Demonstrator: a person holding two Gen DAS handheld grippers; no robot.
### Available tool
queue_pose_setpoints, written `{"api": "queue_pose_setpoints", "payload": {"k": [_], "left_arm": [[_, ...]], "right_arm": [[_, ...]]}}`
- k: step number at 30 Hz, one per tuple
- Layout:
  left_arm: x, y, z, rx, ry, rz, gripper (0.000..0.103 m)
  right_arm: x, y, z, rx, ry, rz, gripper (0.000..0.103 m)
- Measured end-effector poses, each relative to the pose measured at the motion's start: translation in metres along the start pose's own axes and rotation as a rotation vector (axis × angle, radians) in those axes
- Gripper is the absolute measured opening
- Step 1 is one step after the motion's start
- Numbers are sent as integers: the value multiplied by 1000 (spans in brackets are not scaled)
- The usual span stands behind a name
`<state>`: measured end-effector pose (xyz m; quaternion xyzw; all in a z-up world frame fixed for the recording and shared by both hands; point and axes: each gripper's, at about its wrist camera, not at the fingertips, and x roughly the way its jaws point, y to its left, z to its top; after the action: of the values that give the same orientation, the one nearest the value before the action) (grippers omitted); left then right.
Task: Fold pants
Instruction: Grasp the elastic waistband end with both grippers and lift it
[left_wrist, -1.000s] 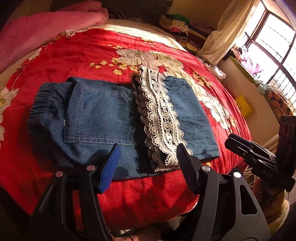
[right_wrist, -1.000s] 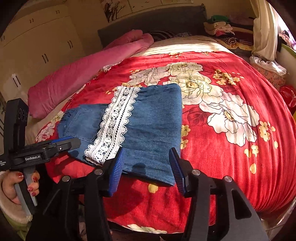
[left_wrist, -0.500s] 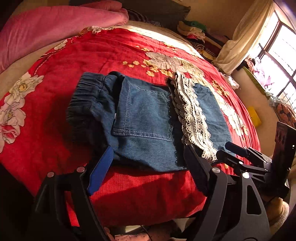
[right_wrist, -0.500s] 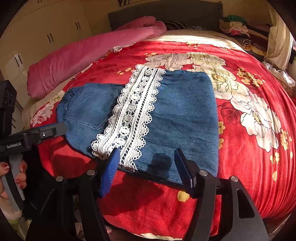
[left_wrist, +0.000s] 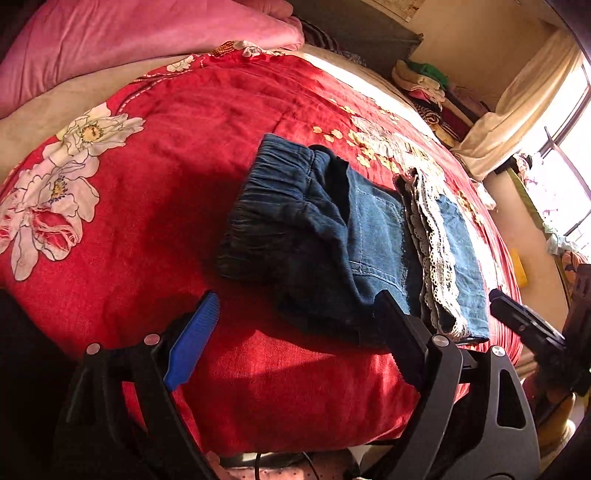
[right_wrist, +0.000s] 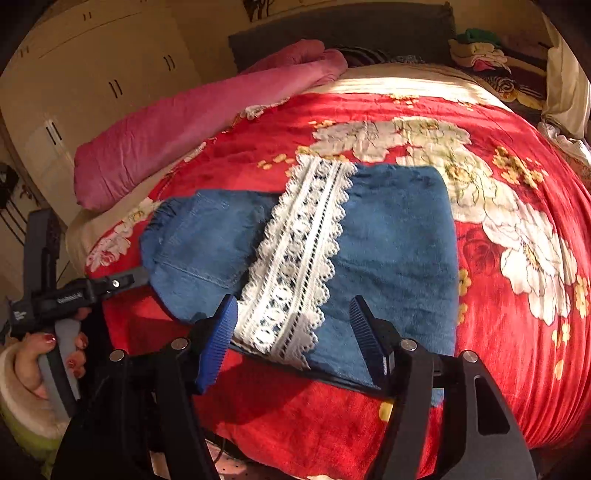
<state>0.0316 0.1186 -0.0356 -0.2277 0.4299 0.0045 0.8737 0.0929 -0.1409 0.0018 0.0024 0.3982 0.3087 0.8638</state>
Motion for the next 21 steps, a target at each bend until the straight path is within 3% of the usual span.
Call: {"api": "queue_pose_setpoints", "payload": {"k": [5, 11, 14, 21], "left_arm": [[9, 6, -2, -29, 22, -41, 79], [15, 10, -1, -56, 33, -108, 79], [17, 14, 1, -78, 35, -134, 79], [23, 14, 5, -80, 38, -145, 79]], "right_arm": [[27, 34, 47, -91, 34, 78, 68], [91, 68, 93, -153, 136, 174, 72], [123, 79, 106, -144, 198, 230, 72], [173, 104, 114, -183, 306, 217, 74]]}}
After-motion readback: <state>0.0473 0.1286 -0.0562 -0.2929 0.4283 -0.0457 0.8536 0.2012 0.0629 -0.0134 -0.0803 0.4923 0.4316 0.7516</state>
